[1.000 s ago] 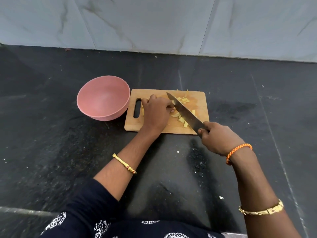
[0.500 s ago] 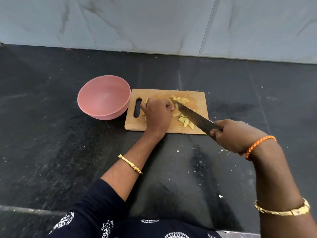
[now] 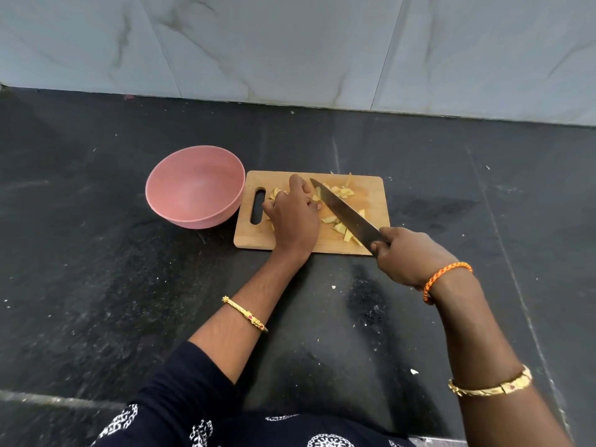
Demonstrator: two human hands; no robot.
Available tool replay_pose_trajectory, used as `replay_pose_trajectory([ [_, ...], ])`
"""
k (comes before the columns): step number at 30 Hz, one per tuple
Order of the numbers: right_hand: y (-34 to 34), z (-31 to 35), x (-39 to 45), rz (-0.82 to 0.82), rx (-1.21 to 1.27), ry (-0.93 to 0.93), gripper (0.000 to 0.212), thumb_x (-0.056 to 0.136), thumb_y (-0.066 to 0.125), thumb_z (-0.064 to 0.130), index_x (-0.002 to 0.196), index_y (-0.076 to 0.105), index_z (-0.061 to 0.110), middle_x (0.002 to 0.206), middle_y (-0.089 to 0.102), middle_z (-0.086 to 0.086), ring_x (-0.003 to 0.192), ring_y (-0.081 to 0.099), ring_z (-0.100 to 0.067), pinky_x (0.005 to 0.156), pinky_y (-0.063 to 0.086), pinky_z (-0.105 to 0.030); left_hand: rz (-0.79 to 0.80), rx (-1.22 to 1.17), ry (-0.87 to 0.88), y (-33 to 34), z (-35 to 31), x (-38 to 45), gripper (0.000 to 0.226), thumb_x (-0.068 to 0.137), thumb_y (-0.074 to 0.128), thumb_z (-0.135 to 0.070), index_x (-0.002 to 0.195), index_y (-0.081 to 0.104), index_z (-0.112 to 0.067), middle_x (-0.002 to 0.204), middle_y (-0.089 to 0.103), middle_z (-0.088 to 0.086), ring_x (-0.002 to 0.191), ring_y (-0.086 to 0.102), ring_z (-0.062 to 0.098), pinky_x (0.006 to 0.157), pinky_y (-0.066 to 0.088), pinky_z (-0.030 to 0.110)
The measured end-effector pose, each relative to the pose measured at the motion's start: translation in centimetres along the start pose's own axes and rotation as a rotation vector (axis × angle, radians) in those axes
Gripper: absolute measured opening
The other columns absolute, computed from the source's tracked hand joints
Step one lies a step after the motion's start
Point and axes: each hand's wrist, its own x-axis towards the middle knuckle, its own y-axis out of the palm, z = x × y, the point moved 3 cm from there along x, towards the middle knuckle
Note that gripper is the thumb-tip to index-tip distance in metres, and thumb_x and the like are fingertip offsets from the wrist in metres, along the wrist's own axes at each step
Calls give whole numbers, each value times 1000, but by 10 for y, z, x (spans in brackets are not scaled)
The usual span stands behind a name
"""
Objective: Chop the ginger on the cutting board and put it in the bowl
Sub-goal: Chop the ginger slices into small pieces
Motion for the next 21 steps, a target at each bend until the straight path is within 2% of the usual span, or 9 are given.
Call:
replay_pose_trajectory([
  [2,7,0,-1,22,-6,15,30,100,40,22,127,50,18,92,53,-6,83,56,-22,74,48,-32,-12,17,8,0,0,0,25,86,64,-15,96,42,-22,85,62,-2,83,55,14,82,23,29],
  [5,15,-6,-7,26,-10,27,29,99,40,23,126,50,18,94,56,-7,86,59,-23,79,51,-33,-13,29,7,-1,-1,4,25,86,65,-16,99,45,-21,84,62,-2,83,55,14,81,25,30],
  [9,20,-14,-16,-30,17,31,21,99,38,28,111,54,20,87,58,-7,85,62,-28,79,54,-40,33,47,54,-5,-3,8,26,84,67,-13,99,47,-21,81,65,-3,83,57,14,80,26,31],
  [12,22,-16,-16,-93,128,21,19,99,37,31,100,52,19,87,59,-12,81,60,-34,75,55,-43,62,31,76,-11,-2,8,28,81,69,-13,101,52,-21,83,66,-4,90,55,15,79,23,31],
  [15,22,-17,-15,-158,277,-7,20,99,38,29,102,54,18,79,57,-9,72,55,-29,67,50,-38,93,53,142,-16,-5,4,26,80,71,-16,103,62,-23,95,66,-6,101,51,16,82,24,33],
  [18,22,-22,-14,-181,336,8,21,99,39,28,103,56,18,79,57,-10,75,56,-30,70,51,-40,226,140,232,-14,-9,-4,23,84,66,-31,106,68,-26,109,64,-7,112,45,17,84,20,35],
  [21,30,-29,-16,-221,367,32,21,99,38,30,92,54,17,78,58,-11,77,58,-35,70,52,-43,305,235,306,-7,-9,-12,26,87,61,-36,110,68,-26,114,63,-5,113,42,18,82,17,34],
])
